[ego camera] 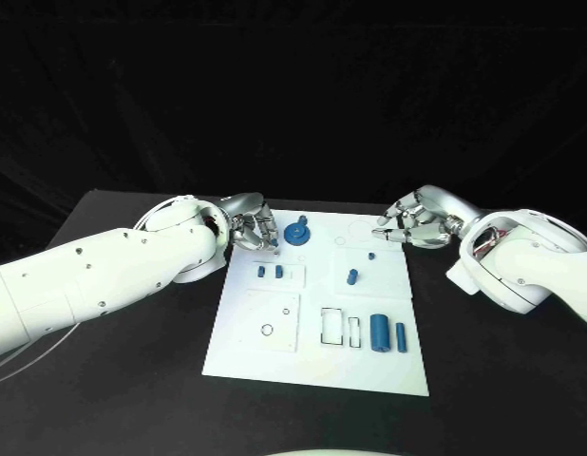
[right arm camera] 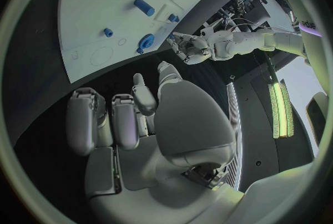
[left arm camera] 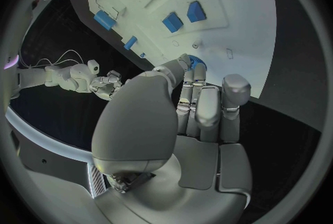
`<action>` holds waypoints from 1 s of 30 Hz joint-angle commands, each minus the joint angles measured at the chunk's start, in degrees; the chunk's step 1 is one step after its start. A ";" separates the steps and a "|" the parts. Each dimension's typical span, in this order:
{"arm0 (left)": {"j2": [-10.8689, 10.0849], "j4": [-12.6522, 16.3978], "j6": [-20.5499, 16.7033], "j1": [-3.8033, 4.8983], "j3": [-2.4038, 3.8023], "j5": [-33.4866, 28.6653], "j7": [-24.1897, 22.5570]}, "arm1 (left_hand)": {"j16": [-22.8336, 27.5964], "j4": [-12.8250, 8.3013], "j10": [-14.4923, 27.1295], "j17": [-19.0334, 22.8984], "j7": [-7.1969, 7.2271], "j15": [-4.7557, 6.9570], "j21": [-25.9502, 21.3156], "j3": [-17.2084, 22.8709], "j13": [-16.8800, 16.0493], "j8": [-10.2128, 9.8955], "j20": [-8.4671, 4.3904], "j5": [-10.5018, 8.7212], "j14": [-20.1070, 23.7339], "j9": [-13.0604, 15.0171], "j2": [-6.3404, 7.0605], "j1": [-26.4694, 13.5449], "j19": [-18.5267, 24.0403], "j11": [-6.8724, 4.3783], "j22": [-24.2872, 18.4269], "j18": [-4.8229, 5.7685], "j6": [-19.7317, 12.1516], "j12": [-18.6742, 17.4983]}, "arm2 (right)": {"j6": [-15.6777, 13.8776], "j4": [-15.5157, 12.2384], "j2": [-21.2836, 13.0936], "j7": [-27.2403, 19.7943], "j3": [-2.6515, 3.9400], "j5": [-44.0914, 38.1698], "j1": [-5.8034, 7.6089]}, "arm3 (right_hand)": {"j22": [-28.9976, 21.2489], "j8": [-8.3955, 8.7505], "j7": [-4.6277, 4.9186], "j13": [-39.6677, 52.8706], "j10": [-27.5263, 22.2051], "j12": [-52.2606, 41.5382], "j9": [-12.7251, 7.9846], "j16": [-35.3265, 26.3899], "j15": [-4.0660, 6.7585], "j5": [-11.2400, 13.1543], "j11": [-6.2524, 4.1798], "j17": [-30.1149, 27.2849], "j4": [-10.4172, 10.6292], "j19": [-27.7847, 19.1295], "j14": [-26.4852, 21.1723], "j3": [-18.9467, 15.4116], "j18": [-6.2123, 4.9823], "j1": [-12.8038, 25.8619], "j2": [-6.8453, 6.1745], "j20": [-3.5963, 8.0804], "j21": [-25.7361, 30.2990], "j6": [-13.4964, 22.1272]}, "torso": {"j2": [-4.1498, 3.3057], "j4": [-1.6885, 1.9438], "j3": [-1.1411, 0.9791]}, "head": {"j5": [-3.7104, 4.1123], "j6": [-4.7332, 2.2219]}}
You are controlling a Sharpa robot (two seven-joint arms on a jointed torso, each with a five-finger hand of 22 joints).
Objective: Assemble the parts on the task board
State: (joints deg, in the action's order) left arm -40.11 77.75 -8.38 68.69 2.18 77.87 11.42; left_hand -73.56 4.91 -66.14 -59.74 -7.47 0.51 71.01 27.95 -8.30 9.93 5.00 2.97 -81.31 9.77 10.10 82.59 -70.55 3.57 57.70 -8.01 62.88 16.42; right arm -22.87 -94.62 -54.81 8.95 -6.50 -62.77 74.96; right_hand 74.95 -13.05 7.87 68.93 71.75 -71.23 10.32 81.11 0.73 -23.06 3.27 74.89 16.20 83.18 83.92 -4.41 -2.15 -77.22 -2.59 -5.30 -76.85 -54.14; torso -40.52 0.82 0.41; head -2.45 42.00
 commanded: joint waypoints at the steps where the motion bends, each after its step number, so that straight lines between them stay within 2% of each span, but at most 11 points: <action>1: 0.07 -0.16 1.06 0.06 0.05 -0.92 0.15 | -0.21 -0.01 -0.56 0.03 0.10 0.05 0.37 -0.33 0.10 -0.21 0.04 -0.04 -0.45 -0.06 0.04 -0.51 -0.29 0.01 0.01 1.03 0.46 -0.27 | 0.38 -0.02 0.06 -0.36 0.00 -0.33 -0.05 | 6.96 -0.24 0.09 0.06 -0.11 0.15 0.09 -0.23 0.24 -0.39 0.00 0.06 -0.05 -0.39 2.62 -0.18 -1.04 -0.17 0.11 0.10 0.16 0.27 | -0.03 -0.13 -0.02 | -0.16 -0.05; 14: 0.97 -1.44 1.93 -0.22 0.00 -0.99 0.06 | -0.02 0.03 -0.61 0.41 0.12 0.05 0.31 -0.33 0.10 -0.24 0.05 -0.04 -0.35 -0.08 0.03 -0.58 -0.22 0.00 -0.08 1.01 0.50 -0.33 | 0.34 0.05 0.13 -0.40 0.00 -0.33 -0.06 | 6.96 -0.24 0.09 0.06 -0.11 0.15 0.09 -0.23 0.24 -0.39 0.00 0.06 -0.05 -0.39 2.62 -0.18 -1.04 -0.17 0.11 0.10 0.16 0.27 | -0.04 -0.06 0.02 | -0.32 0.04; 19: 1.47 -2.00 2.10 -0.42 -0.04 -0.99 -0.06 | -0.05 0.04 -0.63 0.36 0.13 0.05 0.32 -0.32 0.11 -0.26 0.05 -0.04 -0.37 -0.09 0.03 -0.60 -0.23 0.00 -0.07 1.01 0.51 -0.35 | 0.35 0.02 0.16 -0.43 0.00 -0.33 -0.07 | 6.96 -0.24 0.09 0.06 -0.11 0.15 0.09 -0.23 0.24 -0.39 0.00 0.06 -0.05 -0.39 2.62 -0.18 -1.04 -0.17 0.11 0.10 0.16 0.27 | -0.02 -0.12 -0.05 | -0.38 0.08; 30: 2.23 -3.13 2.78 -0.85 -0.13 -1.03 -0.26 | 0.00 0.14 -0.71 0.53 0.14 0.05 0.29 -0.37 0.13 -0.34 0.05 -0.04 -0.33 -0.13 0.06 -0.81 -0.18 0.00 -0.10 1.01 0.58 -0.49 | 0.37 0.00 0.16 -0.51 0.00 -0.33 -0.10 | 6.96 -0.24 0.09 0.06 -0.11 0.15 0.09 -0.23 0.24 -0.39 0.00 0.06 -0.05 -0.39 2.62 -0.18 -1.04 -0.17 0.11 0.10 0.16 0.27 | -0.03 -0.10 -0.05 | -0.41 0.17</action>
State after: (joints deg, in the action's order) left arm -38.05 74.63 -6.76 67.86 2.02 77.19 11.59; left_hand -73.56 5.08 -66.54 -59.25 -7.27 0.51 71.01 27.79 -8.26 9.92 5.00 2.97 -81.31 9.70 10.27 82.24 -70.54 3.57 57.69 -8.01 63.07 16.09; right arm -22.87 -94.58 -54.68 8.92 -6.50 -62.77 74.91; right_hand 74.92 -13.05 7.87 68.92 71.75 -71.23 10.32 81.11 0.73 -23.06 3.27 74.89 16.20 83.18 83.92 -4.41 -2.15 -77.22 -2.59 -5.30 -76.85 -54.14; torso -40.55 0.72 0.37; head -2.83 42.11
